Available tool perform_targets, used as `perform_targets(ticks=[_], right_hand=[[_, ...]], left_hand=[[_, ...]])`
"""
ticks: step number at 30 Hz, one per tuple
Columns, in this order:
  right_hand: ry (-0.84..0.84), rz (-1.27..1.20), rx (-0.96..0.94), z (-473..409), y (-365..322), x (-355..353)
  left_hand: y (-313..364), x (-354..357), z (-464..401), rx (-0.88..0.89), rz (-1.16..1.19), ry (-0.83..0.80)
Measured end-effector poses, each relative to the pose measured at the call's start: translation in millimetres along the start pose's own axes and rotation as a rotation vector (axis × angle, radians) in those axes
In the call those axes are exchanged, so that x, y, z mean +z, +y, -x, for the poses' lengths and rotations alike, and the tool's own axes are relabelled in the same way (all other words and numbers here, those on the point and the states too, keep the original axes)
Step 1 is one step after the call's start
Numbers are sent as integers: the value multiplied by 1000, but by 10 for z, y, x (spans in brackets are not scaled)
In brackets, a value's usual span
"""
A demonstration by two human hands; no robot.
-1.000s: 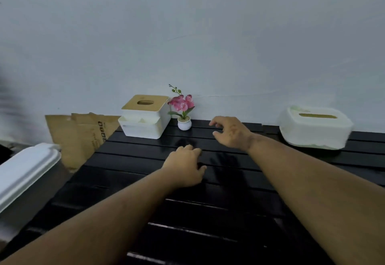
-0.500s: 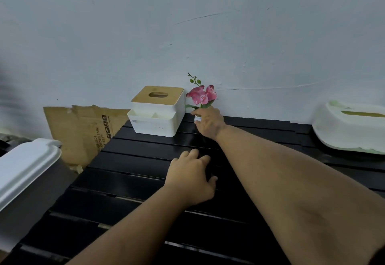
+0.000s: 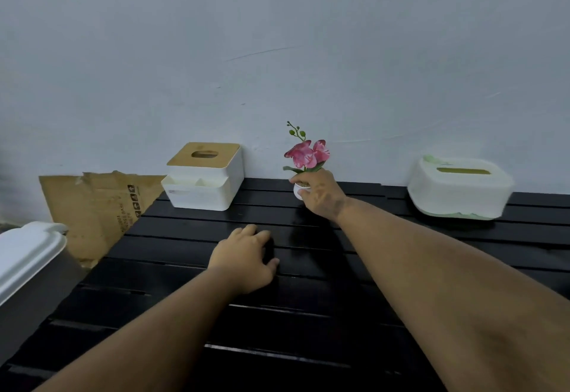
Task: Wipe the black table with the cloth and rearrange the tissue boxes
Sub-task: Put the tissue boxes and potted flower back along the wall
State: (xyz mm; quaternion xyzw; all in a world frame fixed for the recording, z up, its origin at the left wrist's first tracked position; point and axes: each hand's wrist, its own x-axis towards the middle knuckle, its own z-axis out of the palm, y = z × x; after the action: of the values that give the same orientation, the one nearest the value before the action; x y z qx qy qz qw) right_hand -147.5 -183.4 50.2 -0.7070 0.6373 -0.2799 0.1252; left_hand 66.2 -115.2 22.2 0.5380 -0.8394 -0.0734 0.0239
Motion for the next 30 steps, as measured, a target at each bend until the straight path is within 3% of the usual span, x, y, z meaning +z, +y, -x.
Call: perform_targets(ticks=[3,12,22,30], right_hand=[[-15,1,9,312,270,-345],[122,48,106,870,1050,-820],[109,34,136,883,1160,-606],[118,164,191,1068,1037,-567]], left_hand=[[113,-143,-54,-29,-11,-102],[1019,3,21,124,3,-32],[1113,299,38,107,56,63],[1132,262,16,82,94,25]])
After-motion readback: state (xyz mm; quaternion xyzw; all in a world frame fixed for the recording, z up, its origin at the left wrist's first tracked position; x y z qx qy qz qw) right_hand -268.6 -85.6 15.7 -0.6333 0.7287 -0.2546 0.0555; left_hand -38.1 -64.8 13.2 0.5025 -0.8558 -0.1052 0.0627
